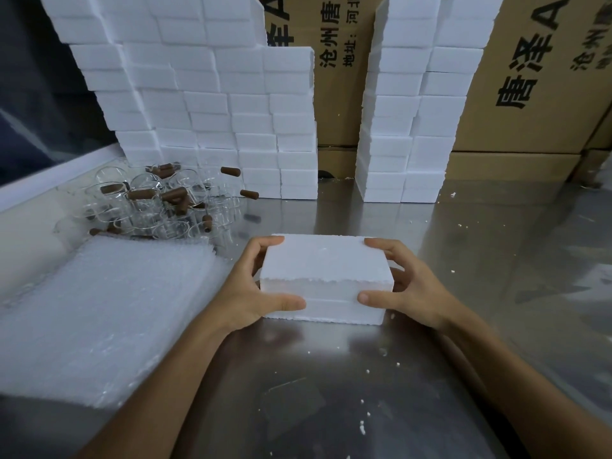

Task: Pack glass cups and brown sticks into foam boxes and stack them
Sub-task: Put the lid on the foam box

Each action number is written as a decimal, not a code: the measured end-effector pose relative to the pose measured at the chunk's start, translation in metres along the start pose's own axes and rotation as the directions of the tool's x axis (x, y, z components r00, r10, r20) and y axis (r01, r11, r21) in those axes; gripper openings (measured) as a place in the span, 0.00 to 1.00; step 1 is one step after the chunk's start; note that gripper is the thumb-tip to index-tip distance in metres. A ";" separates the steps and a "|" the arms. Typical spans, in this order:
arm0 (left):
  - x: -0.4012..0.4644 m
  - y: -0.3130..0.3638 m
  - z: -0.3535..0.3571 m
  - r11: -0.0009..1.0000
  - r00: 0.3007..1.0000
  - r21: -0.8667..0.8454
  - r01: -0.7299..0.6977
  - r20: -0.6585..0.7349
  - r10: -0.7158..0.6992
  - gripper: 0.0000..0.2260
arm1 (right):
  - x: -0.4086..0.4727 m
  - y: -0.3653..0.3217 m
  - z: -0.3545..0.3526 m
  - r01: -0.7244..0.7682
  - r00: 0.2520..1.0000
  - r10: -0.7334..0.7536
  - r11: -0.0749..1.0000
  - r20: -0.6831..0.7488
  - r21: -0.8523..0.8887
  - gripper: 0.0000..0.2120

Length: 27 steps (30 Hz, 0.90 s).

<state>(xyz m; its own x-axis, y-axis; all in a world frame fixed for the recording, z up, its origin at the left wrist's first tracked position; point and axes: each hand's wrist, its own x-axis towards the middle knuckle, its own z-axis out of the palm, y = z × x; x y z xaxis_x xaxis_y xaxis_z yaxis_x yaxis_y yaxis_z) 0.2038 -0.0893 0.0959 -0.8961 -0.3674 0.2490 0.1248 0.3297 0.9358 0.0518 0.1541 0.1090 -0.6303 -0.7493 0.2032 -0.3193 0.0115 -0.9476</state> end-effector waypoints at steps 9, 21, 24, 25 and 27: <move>0.003 -0.003 -0.001 0.997 0.993 -0.060 -0.043 -0.115 0.036 0.27 | -0.009 0.006 -0.002 0.036 0.999 -0.035 0.998 0.035 -0.050 0.41; 0.006 -0.004 0.030 0.946 0.929 0.324 -0.004 -0.349 0.123 0.28 | -0.014 -0.016 0.030 0.235 0.907 -0.419 0.594 -0.047 -0.770 0.29; 0.005 -0.002 0.041 0.993 0.961 0.116 0.005 -0.274 0.027 0.29 | -0.013 -0.017 0.041 0.174 0.899 -0.431 0.522 -0.082 -0.835 0.24; 0.005 -0.001 0.044 0.998 0.968 0.058 0.012 -0.250 0.003 0.30 | -0.012 -0.017 0.046 0.147 0.896 -0.433 0.498 -0.098 -0.855 0.24; 0.005 0.000 0.047 1.000 0.977 -0.007 0.022 -0.213 -0.023 0.30 | -0.009 -0.016 0.052 0.101 0.897 -0.422 0.482 -0.130 -0.871 0.23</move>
<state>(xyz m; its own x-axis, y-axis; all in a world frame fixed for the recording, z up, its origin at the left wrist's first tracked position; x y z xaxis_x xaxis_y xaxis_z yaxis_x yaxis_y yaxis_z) 0.1790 -0.0503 0.0851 -0.7874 -0.5516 0.2752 0.1082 0.3158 0.9426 0.0994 0.1261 0.1100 -0.5226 -0.5911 0.6143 -0.8333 0.5066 -0.2214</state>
